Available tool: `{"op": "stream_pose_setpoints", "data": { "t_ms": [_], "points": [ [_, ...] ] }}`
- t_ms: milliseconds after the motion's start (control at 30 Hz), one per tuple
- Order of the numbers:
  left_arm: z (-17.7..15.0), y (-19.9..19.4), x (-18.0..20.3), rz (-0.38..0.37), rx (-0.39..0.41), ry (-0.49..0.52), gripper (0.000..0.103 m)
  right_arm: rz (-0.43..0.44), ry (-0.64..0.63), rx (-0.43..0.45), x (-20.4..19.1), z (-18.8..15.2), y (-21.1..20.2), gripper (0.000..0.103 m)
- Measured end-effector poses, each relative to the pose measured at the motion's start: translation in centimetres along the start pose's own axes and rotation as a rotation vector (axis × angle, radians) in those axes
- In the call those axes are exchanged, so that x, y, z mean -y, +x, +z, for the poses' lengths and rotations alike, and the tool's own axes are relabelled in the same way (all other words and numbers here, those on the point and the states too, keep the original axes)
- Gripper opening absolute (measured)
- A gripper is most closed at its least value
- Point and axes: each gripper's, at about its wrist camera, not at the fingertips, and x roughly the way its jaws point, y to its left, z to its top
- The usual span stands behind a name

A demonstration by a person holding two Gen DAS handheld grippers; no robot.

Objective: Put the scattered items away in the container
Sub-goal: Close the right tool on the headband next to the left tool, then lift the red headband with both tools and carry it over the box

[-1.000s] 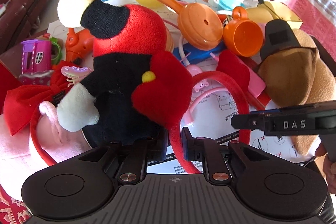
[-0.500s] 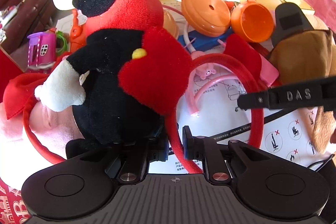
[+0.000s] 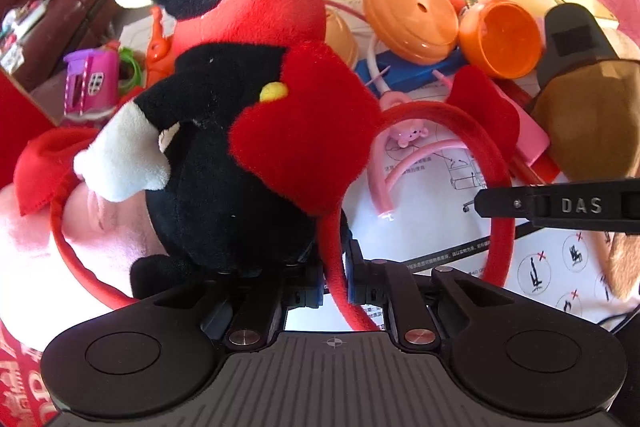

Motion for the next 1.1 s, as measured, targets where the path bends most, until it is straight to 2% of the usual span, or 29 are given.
{"op": "stream_pose_setpoints", "data": {
  "t_ms": [100,167,233,367,800,1100],
  "points": [
    [-0.1,0.1,-0.1,-0.001,-0.015,-0.012,0.006,-0.002,-0.001,-0.001,-0.1,0.1,0.2,0.009],
    [-0.1,0.3,-0.3,-0.008,-0.036,-0.028,0.012,0.005,0.004,0.002,-0.1,0.3,0.4,0.009],
    [-0.1,0.2,-0.4,-0.009,-0.033,-0.030,0.012,-0.002,-0.008,0.002,-0.3,0.2,0.4,0.009],
    [-0.3,-0.4,0.1,0.006,-0.010,0.002,0.006,-0.014,-0.036,0.009,-0.7,-0.3,-0.1,0.008],
    [-1.1,-3.6,0.0,0.046,0.088,0.040,0.005,-0.004,-0.072,0.071,-2.6,-0.7,-3.2,0.008],
    [-1.3,-6.3,-0.9,-0.007,0.166,0.030,0.005,-0.006,-0.083,0.126,-3.7,-0.9,-5.7,0.008]
  ]
}}
